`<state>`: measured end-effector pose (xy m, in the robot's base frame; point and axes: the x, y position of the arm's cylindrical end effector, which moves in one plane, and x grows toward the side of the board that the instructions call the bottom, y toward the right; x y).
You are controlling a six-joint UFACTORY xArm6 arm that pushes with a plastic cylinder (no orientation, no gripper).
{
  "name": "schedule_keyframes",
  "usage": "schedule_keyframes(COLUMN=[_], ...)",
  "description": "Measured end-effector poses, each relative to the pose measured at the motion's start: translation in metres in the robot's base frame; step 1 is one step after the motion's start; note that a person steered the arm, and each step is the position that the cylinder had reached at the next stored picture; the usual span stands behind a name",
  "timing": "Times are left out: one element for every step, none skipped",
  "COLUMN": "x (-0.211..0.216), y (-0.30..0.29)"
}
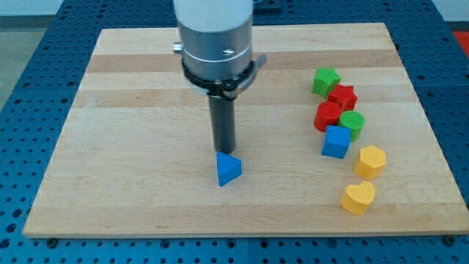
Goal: Slide the blue triangle slightly to the right
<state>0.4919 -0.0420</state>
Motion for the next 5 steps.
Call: schedule_keyframes(x=[-0.004, 0.018, 0.034, 0.036, 0.04], y=[-0.038, -0.048, -0.048, -0.048, -0.026])
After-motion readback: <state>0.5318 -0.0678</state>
